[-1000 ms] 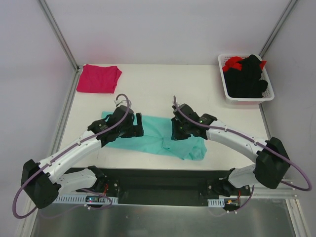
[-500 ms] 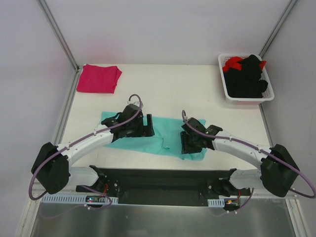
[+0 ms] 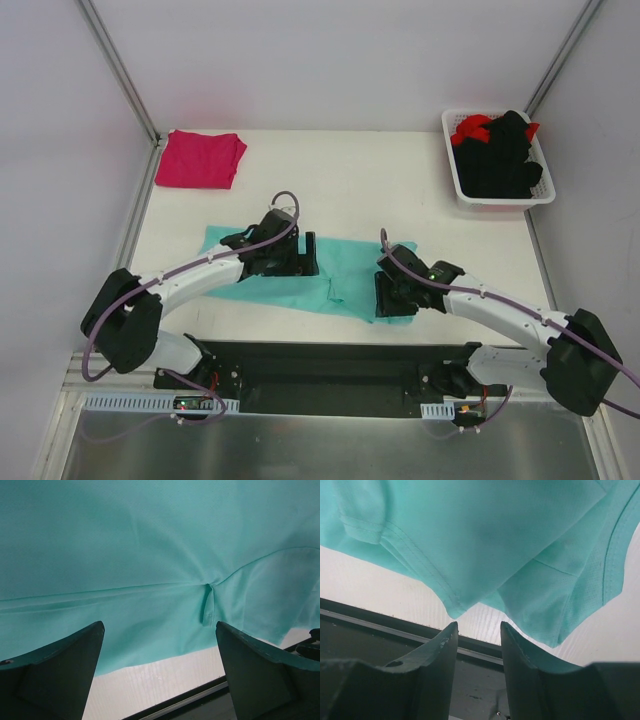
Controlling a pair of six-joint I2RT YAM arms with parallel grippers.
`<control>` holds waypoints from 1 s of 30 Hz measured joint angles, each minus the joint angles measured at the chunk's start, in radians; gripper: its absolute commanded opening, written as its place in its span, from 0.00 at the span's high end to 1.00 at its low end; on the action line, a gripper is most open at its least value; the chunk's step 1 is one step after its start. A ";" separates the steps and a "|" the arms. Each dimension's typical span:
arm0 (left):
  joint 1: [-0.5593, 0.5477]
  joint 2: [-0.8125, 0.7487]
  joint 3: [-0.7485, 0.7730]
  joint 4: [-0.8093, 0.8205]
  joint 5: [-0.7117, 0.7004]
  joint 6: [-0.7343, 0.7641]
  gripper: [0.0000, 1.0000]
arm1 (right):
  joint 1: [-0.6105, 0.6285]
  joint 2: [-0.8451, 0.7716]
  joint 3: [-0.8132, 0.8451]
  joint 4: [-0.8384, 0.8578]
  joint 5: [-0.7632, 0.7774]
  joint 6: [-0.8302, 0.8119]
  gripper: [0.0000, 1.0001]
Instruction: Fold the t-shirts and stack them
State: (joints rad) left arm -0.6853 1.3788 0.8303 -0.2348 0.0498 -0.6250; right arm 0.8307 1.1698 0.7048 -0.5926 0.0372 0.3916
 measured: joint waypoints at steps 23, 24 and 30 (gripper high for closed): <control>-0.011 0.173 0.100 0.141 0.081 -0.029 0.16 | 0.000 -0.013 -0.047 -0.005 0.005 0.017 0.64; -0.019 0.175 0.100 0.145 0.082 -0.042 0.17 | 0.000 -0.013 -0.049 -0.006 0.005 0.017 0.64; -0.059 0.174 0.060 0.174 0.081 -0.107 0.26 | 0.000 -0.013 -0.055 -0.005 0.005 0.017 0.64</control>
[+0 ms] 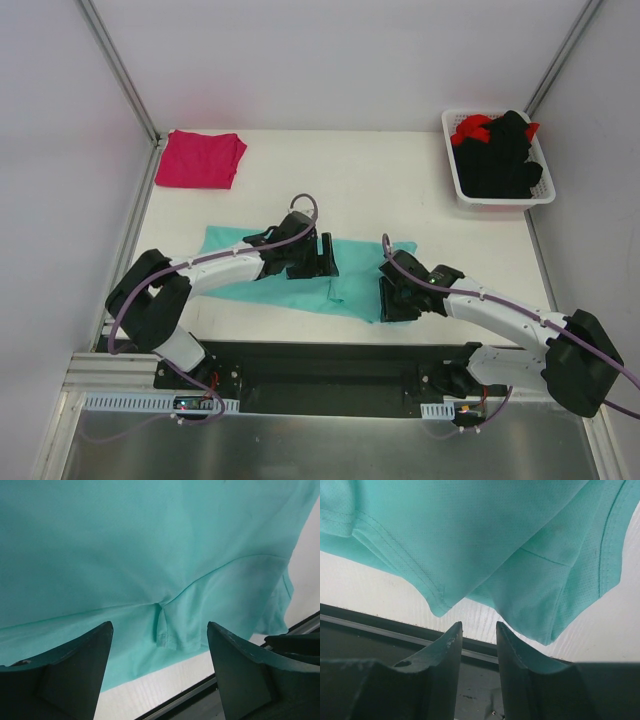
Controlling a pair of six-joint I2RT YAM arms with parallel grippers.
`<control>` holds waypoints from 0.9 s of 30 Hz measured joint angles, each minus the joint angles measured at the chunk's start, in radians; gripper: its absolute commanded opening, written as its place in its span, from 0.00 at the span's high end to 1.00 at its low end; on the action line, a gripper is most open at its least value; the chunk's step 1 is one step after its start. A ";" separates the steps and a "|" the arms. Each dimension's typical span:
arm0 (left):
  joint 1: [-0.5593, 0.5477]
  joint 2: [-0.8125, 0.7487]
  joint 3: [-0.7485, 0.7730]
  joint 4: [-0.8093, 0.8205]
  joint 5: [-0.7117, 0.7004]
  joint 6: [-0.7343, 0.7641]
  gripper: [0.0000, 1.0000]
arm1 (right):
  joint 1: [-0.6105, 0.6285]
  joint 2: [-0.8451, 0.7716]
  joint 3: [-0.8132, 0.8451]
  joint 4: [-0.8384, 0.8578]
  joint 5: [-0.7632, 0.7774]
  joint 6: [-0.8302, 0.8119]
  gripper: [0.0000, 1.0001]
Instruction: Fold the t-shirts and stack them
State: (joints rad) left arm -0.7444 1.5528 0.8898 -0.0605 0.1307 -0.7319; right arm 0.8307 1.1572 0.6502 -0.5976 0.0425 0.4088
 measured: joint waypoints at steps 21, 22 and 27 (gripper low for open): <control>-0.039 -0.035 -0.035 0.119 0.002 -0.181 0.65 | 0.000 0.000 -0.010 0.008 0.006 0.002 0.65; -0.042 -0.031 -0.035 0.131 0.006 -0.189 0.67 | 0.000 0.000 -0.010 0.008 0.007 0.002 0.65; -0.055 0.000 -0.060 0.217 0.036 -0.234 0.71 | 0.000 -0.001 -0.011 0.008 0.007 0.002 0.65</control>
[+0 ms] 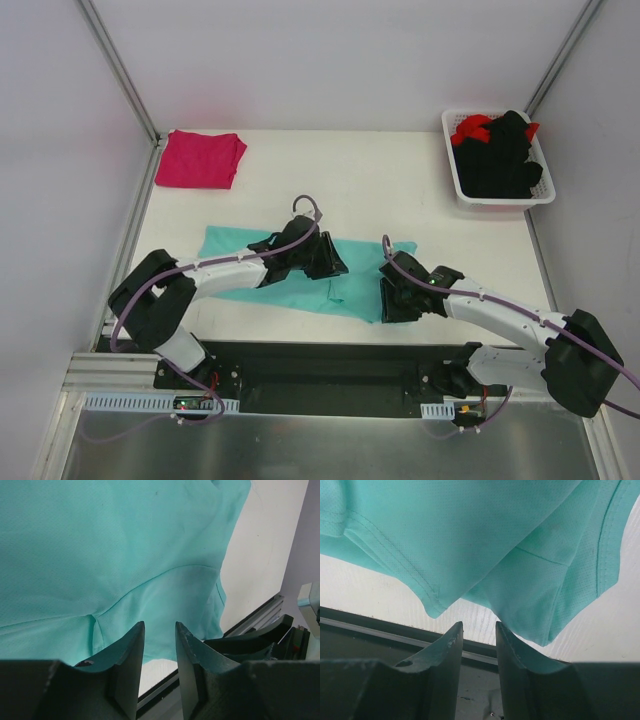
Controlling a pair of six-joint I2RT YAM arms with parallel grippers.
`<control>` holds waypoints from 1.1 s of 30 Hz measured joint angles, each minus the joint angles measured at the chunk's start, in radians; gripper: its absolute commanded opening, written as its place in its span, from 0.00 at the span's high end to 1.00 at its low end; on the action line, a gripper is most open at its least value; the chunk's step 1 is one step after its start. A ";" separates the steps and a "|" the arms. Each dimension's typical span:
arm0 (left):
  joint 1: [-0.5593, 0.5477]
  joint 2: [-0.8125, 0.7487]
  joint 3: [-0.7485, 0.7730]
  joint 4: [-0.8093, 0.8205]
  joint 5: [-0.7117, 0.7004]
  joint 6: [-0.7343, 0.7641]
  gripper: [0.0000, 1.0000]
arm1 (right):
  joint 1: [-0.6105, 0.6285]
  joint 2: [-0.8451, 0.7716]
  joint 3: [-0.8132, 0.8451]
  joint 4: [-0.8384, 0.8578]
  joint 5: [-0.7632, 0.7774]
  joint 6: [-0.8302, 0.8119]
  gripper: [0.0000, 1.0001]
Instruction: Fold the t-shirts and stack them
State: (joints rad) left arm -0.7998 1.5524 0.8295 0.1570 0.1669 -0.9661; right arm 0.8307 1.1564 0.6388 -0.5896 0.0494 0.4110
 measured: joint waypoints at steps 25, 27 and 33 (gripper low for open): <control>-0.032 0.118 -0.071 0.046 0.030 -0.061 0.85 | 0.000 -0.018 -0.011 -0.007 0.013 0.000 0.65; -0.032 0.133 -0.075 0.051 0.031 -0.071 0.85 | 0.000 -0.019 -0.011 -0.008 0.014 0.000 0.65; -0.032 0.134 -0.087 0.077 0.029 -0.076 0.85 | 0.000 -0.027 -0.011 -0.011 0.014 0.000 0.64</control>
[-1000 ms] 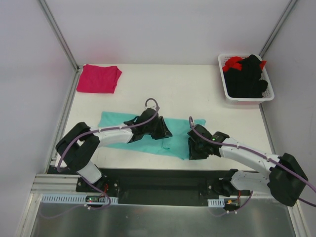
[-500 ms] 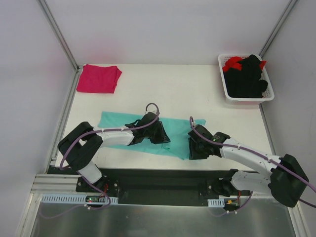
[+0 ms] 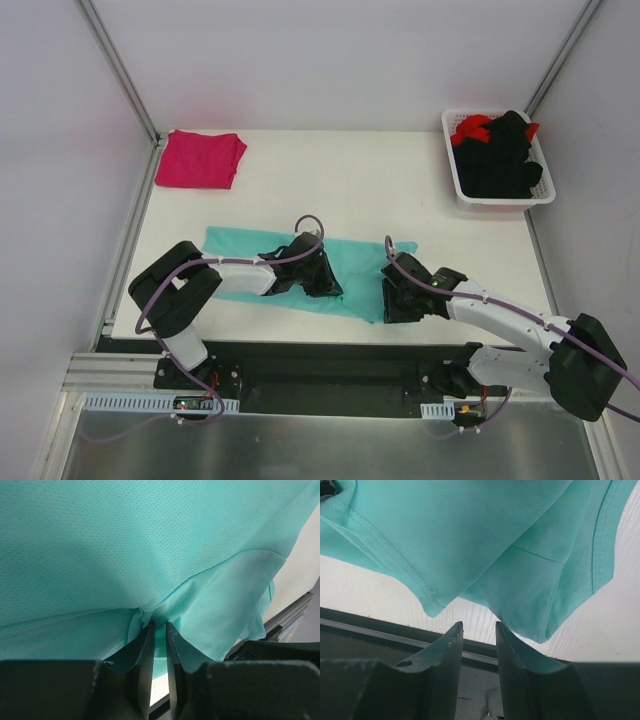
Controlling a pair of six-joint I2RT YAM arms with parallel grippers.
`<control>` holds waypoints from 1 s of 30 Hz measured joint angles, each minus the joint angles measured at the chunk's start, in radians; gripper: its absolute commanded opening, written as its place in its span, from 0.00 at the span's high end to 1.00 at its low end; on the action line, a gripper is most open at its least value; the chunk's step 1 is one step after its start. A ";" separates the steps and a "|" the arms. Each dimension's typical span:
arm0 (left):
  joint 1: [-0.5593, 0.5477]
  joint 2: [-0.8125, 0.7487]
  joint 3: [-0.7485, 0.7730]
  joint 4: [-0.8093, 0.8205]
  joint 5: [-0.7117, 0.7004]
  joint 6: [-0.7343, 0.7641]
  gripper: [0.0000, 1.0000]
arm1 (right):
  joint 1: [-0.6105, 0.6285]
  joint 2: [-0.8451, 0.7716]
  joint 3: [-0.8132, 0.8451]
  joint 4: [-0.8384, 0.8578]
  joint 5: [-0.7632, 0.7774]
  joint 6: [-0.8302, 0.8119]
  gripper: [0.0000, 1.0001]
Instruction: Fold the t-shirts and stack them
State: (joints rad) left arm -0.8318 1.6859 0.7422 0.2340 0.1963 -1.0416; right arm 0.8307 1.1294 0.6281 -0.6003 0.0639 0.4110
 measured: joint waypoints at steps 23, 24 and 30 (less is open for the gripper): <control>0.000 0.000 -0.001 0.002 -0.005 0.000 0.86 | 0.005 0.096 0.051 0.061 -0.019 0.014 0.52; 0.000 0.000 -0.001 0.002 -0.005 0.000 0.86 | 0.006 0.096 0.067 0.059 -0.018 0.014 0.52; 0.000 0.000 -0.001 0.002 -0.005 0.000 0.86 | 0.007 0.097 0.130 0.056 -0.012 0.002 0.53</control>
State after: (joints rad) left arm -0.8318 1.6859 0.7414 0.2359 0.1917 -1.0412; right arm 0.8375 1.2263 0.7578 -0.5442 0.0521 0.4129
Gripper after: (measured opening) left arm 0.140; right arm 0.474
